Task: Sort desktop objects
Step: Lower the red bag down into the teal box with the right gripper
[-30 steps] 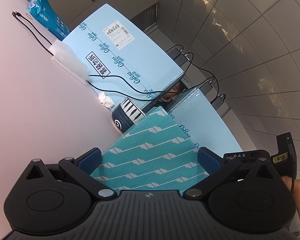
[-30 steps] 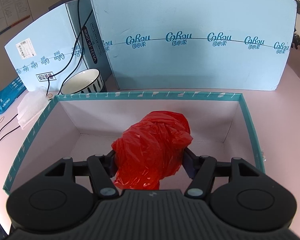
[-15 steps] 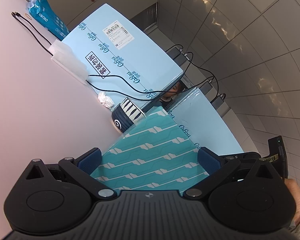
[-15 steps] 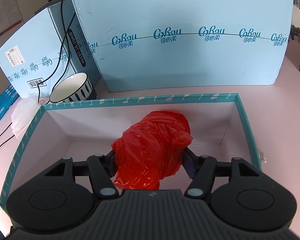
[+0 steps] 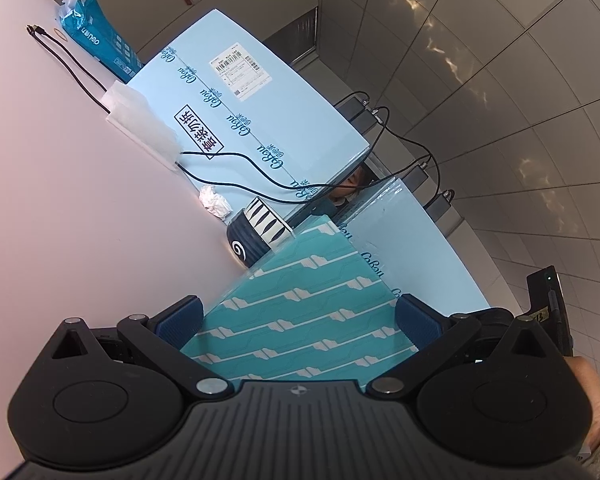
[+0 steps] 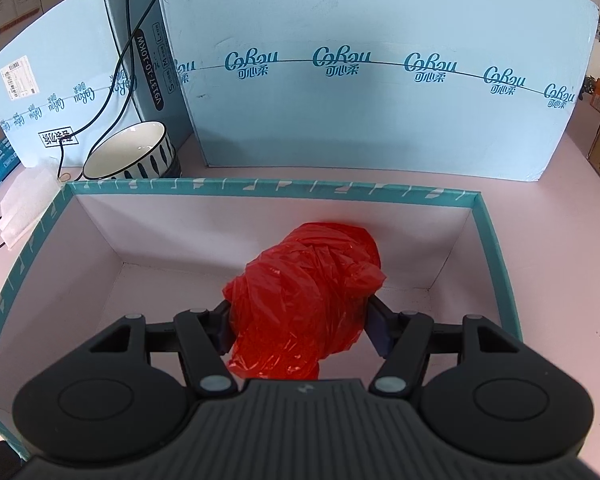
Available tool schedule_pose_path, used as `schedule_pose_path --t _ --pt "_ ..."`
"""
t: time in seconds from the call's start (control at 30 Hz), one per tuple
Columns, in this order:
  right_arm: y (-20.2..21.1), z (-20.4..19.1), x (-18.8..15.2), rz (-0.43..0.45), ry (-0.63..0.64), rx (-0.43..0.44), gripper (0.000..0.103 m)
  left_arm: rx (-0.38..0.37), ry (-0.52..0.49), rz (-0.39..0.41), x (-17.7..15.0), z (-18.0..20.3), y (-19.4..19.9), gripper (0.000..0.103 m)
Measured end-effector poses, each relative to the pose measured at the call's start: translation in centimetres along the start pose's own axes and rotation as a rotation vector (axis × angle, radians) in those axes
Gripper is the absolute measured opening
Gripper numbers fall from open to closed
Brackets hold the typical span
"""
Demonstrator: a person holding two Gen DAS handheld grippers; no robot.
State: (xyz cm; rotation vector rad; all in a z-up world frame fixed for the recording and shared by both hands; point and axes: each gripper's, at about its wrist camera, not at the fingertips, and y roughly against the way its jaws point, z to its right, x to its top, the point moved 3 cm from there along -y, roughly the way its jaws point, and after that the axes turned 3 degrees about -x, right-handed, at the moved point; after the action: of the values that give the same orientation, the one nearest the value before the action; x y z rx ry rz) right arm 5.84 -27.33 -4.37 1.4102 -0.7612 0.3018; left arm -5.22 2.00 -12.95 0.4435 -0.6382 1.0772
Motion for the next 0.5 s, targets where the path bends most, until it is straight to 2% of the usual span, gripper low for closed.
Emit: schedule_pose_path --t 0.5 --pt "-1.02 -0.09 0.02 -0.079 0.000 -0.015 0.065 0.004 0.005 0.003 0.00 -0.09 0.18 0.103"
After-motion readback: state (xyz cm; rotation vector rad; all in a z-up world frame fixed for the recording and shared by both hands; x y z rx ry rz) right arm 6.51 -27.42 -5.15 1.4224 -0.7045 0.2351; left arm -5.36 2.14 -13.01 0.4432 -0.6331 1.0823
